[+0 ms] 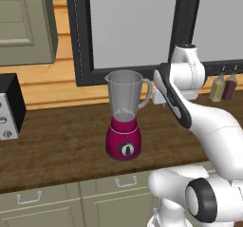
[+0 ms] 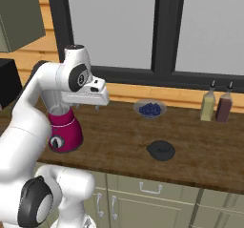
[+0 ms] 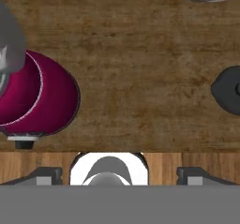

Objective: Close the lid blender by securely placing the lid on top.

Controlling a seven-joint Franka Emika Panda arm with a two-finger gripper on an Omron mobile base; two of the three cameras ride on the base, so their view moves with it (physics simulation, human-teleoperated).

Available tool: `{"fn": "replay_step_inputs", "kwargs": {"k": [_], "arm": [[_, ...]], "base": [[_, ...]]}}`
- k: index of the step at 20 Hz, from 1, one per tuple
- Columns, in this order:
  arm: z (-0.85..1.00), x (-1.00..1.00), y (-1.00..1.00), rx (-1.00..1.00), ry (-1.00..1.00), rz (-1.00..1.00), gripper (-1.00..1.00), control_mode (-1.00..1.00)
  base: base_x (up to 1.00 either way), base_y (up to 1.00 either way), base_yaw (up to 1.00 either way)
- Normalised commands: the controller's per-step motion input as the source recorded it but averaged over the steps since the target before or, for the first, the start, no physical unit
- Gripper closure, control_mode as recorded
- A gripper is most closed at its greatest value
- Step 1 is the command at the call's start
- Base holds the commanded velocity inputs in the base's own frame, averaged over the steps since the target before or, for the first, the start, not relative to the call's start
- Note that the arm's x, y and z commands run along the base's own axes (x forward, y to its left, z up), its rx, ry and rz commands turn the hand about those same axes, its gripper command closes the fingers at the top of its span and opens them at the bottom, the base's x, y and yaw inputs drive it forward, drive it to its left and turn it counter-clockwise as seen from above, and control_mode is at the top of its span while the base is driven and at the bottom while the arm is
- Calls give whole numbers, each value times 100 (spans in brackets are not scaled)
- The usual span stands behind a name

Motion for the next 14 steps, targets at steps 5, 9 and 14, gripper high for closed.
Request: {"fn": "replay_step_inputs", "kwargs": {"k": [5, 9, 14], "arm": [[-57, 0, -100, -1, 0, -26, -100, -100], [-60, 4, -100, -8, 4, -26, -100, -100], [-41, 12, -100, -3, 15, -24, -100, -100]], "base": [[0, 0, 0], [0, 0, 0], [0, 0, 0]]}}
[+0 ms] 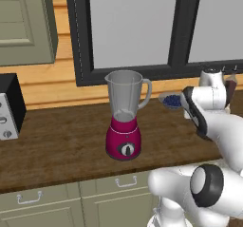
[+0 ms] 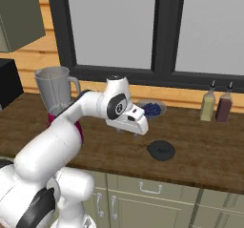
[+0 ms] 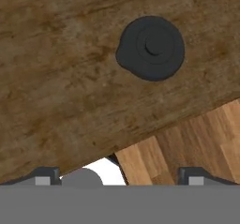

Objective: Close the lid blender by securely placing the lid on top.

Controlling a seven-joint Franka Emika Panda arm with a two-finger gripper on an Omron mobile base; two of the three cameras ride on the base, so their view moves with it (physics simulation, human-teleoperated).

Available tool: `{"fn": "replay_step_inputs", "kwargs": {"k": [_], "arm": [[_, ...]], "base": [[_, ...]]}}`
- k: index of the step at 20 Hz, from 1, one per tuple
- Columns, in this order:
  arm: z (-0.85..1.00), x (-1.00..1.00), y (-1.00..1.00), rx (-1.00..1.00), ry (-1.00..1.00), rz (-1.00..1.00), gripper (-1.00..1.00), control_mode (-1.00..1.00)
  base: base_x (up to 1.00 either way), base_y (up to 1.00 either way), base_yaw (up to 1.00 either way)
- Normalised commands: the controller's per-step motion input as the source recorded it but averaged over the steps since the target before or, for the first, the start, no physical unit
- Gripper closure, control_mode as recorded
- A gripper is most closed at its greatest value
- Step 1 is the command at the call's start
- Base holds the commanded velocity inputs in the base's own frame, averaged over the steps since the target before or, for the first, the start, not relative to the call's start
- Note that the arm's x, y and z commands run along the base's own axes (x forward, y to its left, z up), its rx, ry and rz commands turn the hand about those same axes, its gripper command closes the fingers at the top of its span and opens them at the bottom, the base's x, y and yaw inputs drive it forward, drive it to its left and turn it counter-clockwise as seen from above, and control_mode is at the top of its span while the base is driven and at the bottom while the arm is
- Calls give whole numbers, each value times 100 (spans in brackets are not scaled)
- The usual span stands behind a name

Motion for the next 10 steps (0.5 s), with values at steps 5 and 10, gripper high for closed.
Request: {"fn": "replay_step_inputs", "kwargs": {"k": [5, 10], "arm": [[-36, 38, -91, -1, 15, -10, -100, -100], [-41, 35, -78, 7, 9, 1, -100, -100]], "base": [[0, 0, 0], [0, 0, 0]]}}
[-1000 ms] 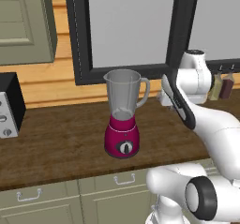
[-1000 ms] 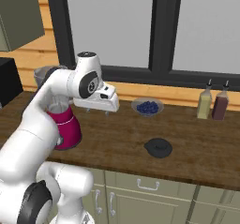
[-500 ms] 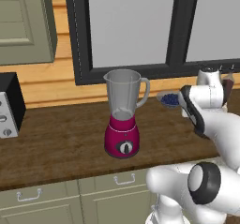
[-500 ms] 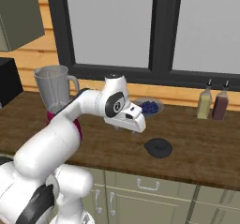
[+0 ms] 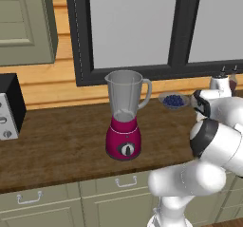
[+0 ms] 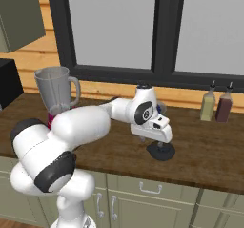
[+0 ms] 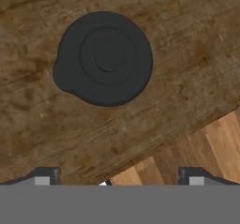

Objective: Close the lid blender by securely placing the lid on top.

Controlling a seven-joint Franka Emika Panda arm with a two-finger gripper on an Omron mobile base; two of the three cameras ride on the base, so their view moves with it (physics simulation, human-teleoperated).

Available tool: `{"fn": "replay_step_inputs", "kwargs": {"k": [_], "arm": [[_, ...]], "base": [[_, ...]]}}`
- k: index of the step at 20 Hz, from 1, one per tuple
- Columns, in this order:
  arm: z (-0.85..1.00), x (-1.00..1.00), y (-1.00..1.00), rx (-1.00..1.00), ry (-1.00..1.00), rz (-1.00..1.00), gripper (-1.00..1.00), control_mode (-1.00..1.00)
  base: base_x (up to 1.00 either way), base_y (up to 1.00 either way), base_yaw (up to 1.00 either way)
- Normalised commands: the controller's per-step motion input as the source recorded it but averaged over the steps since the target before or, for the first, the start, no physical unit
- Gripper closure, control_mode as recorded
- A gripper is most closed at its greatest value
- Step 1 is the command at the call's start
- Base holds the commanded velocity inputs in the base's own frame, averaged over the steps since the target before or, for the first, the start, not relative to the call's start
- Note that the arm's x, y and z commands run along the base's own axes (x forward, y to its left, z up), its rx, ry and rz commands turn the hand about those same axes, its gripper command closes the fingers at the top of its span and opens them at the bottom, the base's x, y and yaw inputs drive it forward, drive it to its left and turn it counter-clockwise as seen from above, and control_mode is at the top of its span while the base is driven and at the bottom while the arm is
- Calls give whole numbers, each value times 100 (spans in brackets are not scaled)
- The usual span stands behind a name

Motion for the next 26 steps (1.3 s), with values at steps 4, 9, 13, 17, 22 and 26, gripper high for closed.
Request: {"fn": "replay_step_inputs", "kwargs": {"k": [4, 9, 13, 17, 22, 26], "arm": [[-53, 37, -47, 3, 8, 3, -100, -100], [-39, 48, -15, 4, 5, 0, -100, -100], [-37, 35, -7, 5, 1, 1, -100, -100], [-43, 30, -1, 2, 0, 3, -100, -100], [-41, 26, 0, 0, 0, 2, -100, -100], [-39, 18, 0, 0, 0, 0, -100, -100]], "base": [[0, 0, 0], [0, 0, 0], [0, 0, 0], [0, 0, 0], [0, 0, 0], [0, 0, 0]]}}
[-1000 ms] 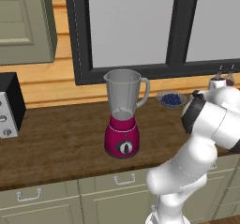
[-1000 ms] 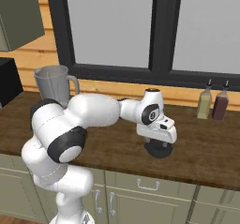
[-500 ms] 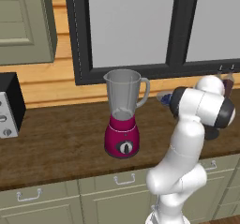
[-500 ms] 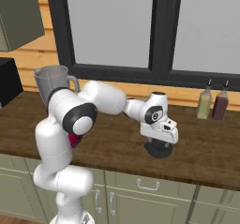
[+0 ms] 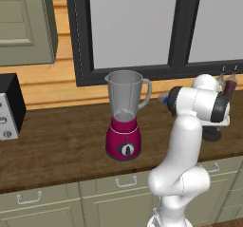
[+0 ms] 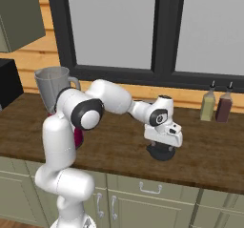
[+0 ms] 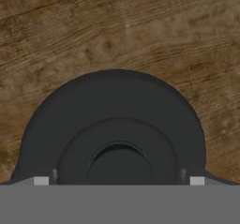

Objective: Close the lid blender by securely placing the lid on top.

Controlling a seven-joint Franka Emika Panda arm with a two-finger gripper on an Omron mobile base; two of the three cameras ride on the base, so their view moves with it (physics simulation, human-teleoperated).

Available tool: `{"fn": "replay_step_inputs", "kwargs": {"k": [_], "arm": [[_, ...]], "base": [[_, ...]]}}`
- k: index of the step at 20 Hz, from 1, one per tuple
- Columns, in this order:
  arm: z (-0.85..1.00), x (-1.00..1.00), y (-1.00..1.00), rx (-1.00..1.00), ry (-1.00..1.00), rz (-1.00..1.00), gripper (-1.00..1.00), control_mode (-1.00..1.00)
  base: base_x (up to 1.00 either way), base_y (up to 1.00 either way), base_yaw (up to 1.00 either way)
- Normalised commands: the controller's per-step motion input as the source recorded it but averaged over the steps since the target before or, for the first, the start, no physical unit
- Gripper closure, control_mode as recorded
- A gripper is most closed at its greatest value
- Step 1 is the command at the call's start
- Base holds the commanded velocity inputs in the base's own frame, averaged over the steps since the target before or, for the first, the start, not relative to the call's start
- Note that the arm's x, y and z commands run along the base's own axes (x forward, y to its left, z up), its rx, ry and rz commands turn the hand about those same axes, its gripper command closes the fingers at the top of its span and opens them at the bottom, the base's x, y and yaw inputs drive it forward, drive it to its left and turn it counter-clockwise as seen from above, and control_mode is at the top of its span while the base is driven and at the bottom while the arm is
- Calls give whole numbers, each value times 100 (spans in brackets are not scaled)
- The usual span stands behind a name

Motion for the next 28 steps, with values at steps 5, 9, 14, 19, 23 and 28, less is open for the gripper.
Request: {"fn": "replay_step_inputs", "kwargs": {"k": [5, 9, 14, 19, 23, 28], "arm": [[-43, 3, 7, 0, -2, 0, 100, -100], [-48, 0, 33, 0, -9, 0, 100, -100], [-44, 0, 32, 0, -8, 0, 100, -100], [-7, -11, 13, 2, -8, 0, 100, -100], [12, -20, 21, 4, -7, 0, 100, -100], [92, -22, 62, 1, -15, -4, 100, -100]], "base": [[0, 0, 0], [0, 0, 0], [0, 0, 0], [0, 0, 0], [0, 0, 0], [0, 0, 0]]}}
